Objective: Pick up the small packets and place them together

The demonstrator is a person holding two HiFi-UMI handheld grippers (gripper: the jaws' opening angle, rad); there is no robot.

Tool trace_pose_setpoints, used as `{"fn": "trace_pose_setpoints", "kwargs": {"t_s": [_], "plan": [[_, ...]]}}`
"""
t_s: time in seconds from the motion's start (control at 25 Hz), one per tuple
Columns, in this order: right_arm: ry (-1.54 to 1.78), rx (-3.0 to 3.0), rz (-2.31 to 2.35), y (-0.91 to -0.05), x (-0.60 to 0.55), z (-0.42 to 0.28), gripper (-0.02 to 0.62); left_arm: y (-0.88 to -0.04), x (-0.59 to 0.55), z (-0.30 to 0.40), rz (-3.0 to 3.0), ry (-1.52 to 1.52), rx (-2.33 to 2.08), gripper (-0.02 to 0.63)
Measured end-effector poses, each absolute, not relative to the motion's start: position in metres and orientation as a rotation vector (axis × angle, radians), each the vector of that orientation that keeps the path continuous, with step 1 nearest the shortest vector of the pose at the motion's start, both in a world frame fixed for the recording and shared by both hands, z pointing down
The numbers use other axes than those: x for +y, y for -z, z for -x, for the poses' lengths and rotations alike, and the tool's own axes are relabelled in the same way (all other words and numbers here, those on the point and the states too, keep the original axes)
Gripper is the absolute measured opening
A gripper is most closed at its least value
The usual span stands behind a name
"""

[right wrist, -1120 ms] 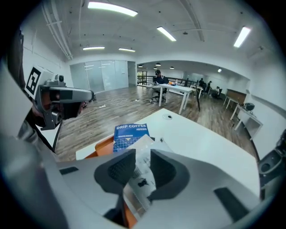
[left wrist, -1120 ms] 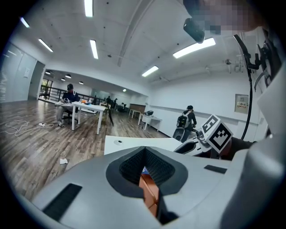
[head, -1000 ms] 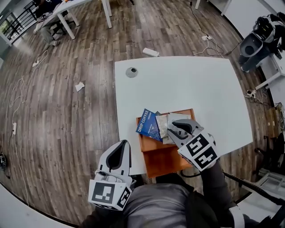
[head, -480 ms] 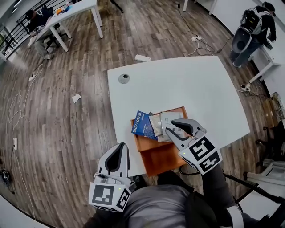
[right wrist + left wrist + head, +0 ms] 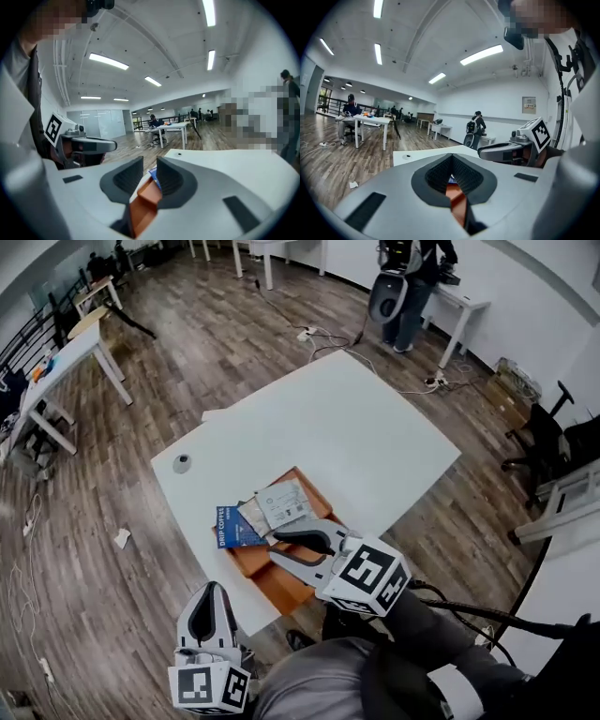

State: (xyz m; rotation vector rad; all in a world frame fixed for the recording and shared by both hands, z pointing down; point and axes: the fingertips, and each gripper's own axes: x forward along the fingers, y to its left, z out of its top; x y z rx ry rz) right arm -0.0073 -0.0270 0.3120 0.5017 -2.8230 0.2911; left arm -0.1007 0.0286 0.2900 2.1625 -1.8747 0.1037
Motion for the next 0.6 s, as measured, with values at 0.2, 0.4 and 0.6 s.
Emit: {"fn": "trace_pose_setpoints", "kwargs": {"t_s": [0.2,0.4,0.6], "plan": [[-0.326,-2.912,-0.544,-0.297,0.011,0.012,0.006,-0.291,0.047,0.086,-2.266,-0.115,-1.757,0.002],[-0.317,-2.966,-0.655,-0.273,0.038,0.019,0.006,-0.272,0.063,0.079,-2.326,-0.084,-1.734,0.002],[-0.281,-2.985,-0.802,-0.253,0.034,0.005,0.006,-0.260,0.063,0.073,-2.381,-0.037,-1.724,0.002]]}}
